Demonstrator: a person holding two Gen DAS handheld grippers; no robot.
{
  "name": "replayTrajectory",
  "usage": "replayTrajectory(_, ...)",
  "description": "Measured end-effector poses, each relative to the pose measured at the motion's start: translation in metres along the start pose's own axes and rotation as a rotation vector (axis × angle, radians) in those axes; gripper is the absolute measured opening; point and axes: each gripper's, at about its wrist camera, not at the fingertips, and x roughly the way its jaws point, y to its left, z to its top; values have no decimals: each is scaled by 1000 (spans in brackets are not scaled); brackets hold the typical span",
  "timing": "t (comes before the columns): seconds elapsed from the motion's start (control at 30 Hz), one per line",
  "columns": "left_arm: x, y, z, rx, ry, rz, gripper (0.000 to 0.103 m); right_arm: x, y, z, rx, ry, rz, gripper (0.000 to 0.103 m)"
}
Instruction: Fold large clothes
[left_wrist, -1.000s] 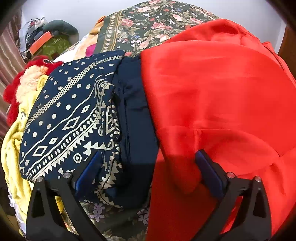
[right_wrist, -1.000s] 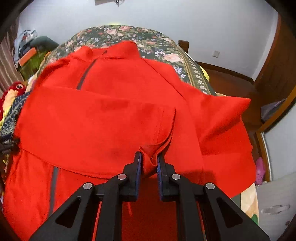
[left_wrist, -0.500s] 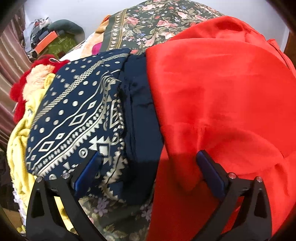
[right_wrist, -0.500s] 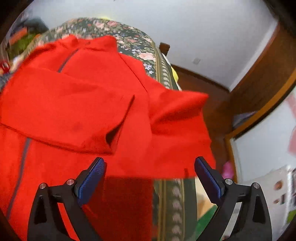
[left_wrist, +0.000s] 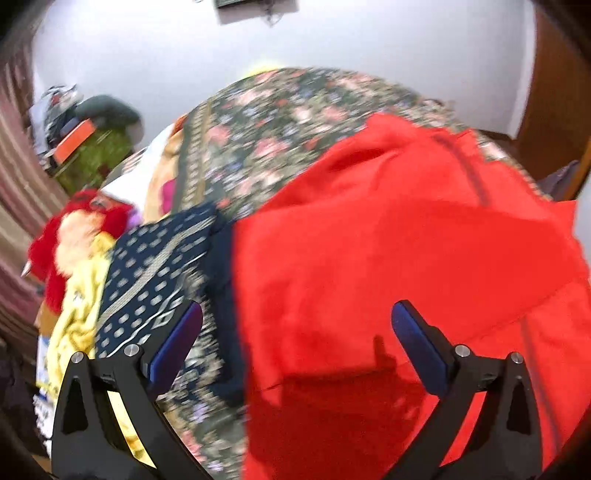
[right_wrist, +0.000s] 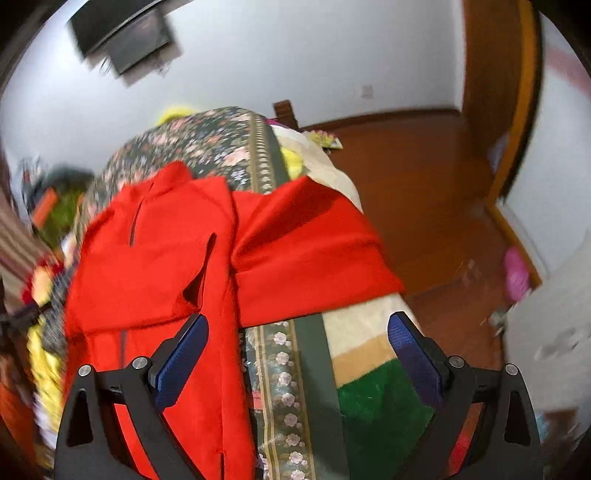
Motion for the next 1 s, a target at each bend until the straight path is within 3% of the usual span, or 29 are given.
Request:
replayTrajectory(0.27,39,-75,13,36,64,-126,103,60,-56,1,273,104,108,97)
replayTrajectory(0.43,68,-111,11,91,91,-124,103,106,-77,0,422,160,190,97)
replayTrajectory(0.63,84,-128,11,124,84,-99,103,131,-91,10,489,107,205,95)
replayTrajectory(0.73,86,-134,12,139,64,-88,103,143,-95,21,501,91,143,76)
replayTrajectory(0.8,86,-136,12,140,60,-82,103,150,-97,27,494,98,90,48)
replayTrajectory(0.83,85,-137,12,142,58,-80,103,150,-101,29,515,92,77,42)
replayTrajectory(0.9,84,-136,10,143,61,-82,103,146,-106,31,544,76,64,19)
replayTrajectory(1.0,81,-133,8,144,72,-84,103,134,-105,36,535,46,60,7)
